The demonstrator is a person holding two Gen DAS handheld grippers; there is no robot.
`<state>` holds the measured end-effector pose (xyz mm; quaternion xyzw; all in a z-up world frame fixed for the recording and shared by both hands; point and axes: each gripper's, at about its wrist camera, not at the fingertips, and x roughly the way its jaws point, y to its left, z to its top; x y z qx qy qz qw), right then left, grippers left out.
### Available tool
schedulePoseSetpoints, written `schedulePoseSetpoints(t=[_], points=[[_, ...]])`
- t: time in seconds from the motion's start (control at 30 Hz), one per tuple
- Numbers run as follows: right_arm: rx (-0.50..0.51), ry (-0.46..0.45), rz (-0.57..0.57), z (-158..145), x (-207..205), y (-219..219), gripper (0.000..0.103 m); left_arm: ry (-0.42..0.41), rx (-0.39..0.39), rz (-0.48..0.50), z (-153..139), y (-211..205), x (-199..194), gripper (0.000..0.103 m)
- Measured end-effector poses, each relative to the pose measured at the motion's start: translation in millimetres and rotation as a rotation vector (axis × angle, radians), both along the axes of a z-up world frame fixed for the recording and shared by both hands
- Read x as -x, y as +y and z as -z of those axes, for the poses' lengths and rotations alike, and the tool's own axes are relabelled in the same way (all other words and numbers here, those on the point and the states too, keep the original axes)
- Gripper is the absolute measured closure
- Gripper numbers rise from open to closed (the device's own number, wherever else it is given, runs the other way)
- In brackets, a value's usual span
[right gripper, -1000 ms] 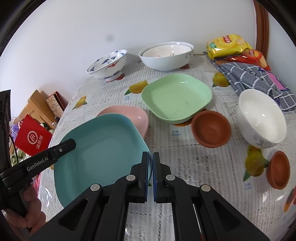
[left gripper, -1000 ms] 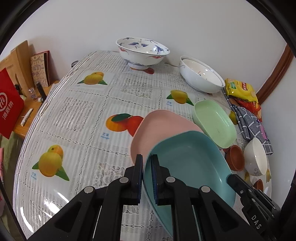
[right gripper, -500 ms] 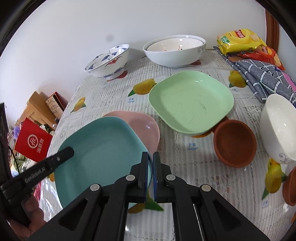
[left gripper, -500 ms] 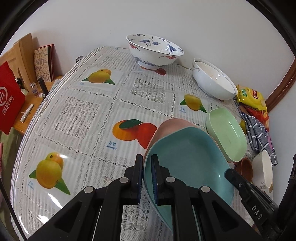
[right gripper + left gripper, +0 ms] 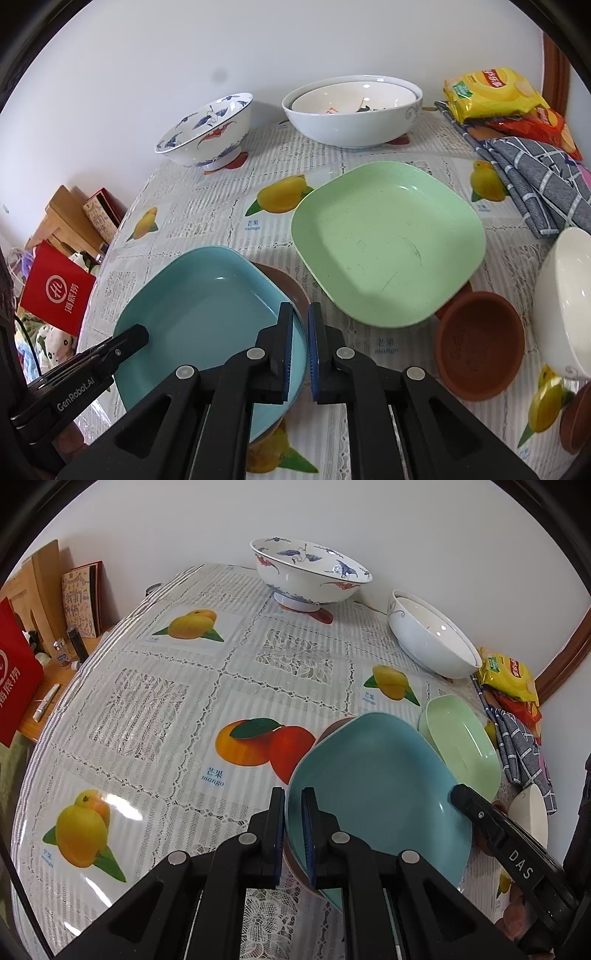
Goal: Organize plates and bowls
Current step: 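Lift the blue plate with the right gripper and carry it aside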
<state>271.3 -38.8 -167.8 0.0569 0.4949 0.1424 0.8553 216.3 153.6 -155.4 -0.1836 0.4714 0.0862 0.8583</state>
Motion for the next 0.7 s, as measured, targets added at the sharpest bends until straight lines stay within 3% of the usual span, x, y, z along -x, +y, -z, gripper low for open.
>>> schedulePoseSetpoints(t=[0.17, 0.23, 0.3, 0.33, 0.53, 0.6, 0.7], points=[[-0.029, -0.004, 0.012, 0, 5, -4, 0.090, -0.001, 0.010, -0.002, 4, 2, 0, 0.094], [-0.029, -0.008, 0.013, -3, 10, -6, 0.083, -0.005, 0.010, -0.002, 5, 2, 1, 0.094], [-0.035, -0.005, 0.010, -5, 15, -9, 0.067, -0.006, 0.010, -0.003, 5, 2, 1, 0.094], [-0.042, 0.000, 0.007, -6, 18, -10, 0.067, -0.009, 0.011, -0.003, 6, 2, 1, 0.094], [-0.015, 0.048, 0.005, 0, 26, -7, 0.068, -0.019, 0.020, 0.007, 6, 3, 2, 0.093], [-0.015, 0.053, 0.007, 3, 25, -6, 0.089, -0.021, 0.021, 0.028, 5, 1, 2, 0.093], [0.016, 0.041, 0.015, 4, 22, -3, 0.093, -0.028, 0.028, 0.055, 5, 1, 4, 0.089]])
